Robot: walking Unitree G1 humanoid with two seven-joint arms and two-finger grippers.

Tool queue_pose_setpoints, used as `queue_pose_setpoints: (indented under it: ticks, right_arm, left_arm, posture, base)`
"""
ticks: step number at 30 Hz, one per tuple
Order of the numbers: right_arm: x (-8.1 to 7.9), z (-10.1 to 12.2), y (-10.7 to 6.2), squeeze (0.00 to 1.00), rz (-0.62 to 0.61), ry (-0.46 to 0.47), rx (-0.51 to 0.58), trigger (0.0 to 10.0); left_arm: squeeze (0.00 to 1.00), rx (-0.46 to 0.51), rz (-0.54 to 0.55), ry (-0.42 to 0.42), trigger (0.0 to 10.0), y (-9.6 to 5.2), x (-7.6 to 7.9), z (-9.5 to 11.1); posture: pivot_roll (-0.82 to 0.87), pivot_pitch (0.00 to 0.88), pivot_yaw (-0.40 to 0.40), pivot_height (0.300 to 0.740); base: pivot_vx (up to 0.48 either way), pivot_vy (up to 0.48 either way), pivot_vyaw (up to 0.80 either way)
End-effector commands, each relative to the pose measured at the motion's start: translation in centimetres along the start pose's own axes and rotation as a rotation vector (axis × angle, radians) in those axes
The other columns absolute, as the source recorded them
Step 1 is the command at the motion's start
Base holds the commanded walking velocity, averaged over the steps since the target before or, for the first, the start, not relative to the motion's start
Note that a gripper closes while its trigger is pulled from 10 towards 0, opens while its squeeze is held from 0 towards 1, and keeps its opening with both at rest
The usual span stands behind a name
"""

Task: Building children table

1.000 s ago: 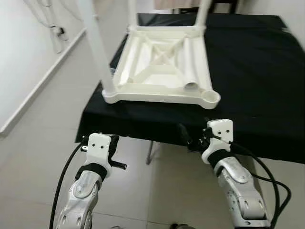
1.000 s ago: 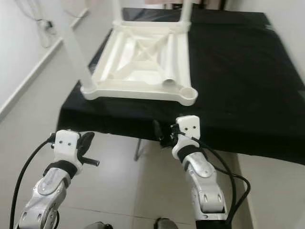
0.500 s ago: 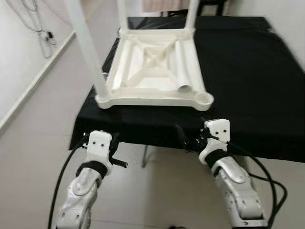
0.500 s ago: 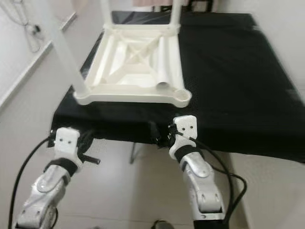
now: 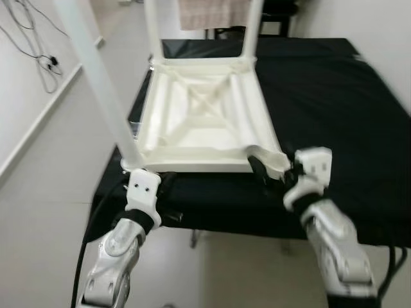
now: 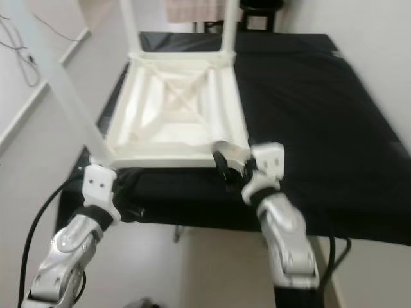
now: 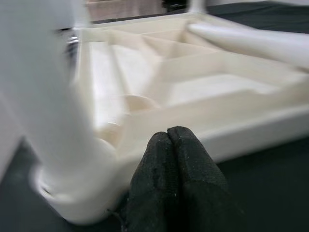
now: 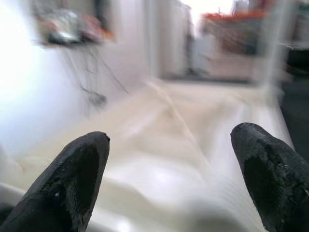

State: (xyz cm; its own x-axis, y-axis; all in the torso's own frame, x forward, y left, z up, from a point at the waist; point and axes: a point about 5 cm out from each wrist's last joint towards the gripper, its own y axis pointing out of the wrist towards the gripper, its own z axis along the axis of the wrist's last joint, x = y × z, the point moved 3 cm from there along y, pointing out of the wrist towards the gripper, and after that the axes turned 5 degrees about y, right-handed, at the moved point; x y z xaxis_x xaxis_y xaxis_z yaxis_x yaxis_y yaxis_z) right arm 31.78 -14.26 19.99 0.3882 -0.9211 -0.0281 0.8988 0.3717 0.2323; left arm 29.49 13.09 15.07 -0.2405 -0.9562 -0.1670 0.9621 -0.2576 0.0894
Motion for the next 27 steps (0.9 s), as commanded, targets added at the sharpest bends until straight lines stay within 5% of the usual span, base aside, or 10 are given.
queue_pose_setpoints:
  ticks: [1, 7, 10, 15, 23, 24, 27]
  right_arm:
    - [1.3, 0.6, -0.3, 0.0, 0.004, -0.047, 0.003, 10.0]
    - [1.1, 1.9, -0.2, 0.0, 0.123, -0.15, 0.012, 10.0]
    - [1.7, 2.4, -0.7, 0.0, 0.196, -0.262, -0.013, 10.0]
    - [2.2, 2.9, -2.3, 0.0, 0.329, -0.291, -0.05, 10.0]
    - [2.8, 3.2, -4.6, 0.0, 0.416, -0.299, -0.125, 10.0]
    - [3.0, 3.2, -5.3, 0.1, 0.423, -0.311, -0.148, 10.0]
    - [2.7, 2.8, -6.8, 0.12, 0.465, -0.325, -0.205, 10.0]
  left_arm:
    - [0.0, 0.014, -0.044, -0.016, 10.0, 0.3, 0.9, 0.4]
    - [0.0, 0.029, -0.081, -0.035, 10.0, 0.5, 1.5, 0.8]
    - [0.0, 0.006, -0.241, -0.04, 10.0, -0.4, 3.7, 0.5]
    - [0.0, -0.034, -0.526, -0.041, 10.0, -2.6, 7.1, -0.1]
    - [0.0, -0.052, -0.594, -0.056, 10.0, -3.3, 7.4, -0.2]
    - [0.0, -0.058, -0.606, -0.051, 10.0, -3.5, 7.4, -0.3]
    - [0.0, -0.068, -0.622, -0.037, 10.0, -3.8, 7.2, -0.3]
  posture:
    - [0.0, 0.114, 0.012, 0.74]
    - [0.01, 0.11, 0.012, 0.74]
    - [0.01, 0.11, 0.008, 0.74]
    - [0.01, 0.11, 0.007, 0.74]
    - [0.0, 0.112, 0.01, 0.74]
    - [0.0, 0.114, 0.012, 0.74]
    - [0.0, 0.116, 0.013, 0.74]
  base:
    - [0.379, 0.0, 0.0]
    - [0.174, 0.0, 0.0]
    - [0.0, 0.0, 0.0]
    - [0.0, 0.0, 0.0]
    - [0.0, 0.0, 0.0]
    - [0.0, 0.0, 0.0]
    - [0.0, 0.0, 0.0]
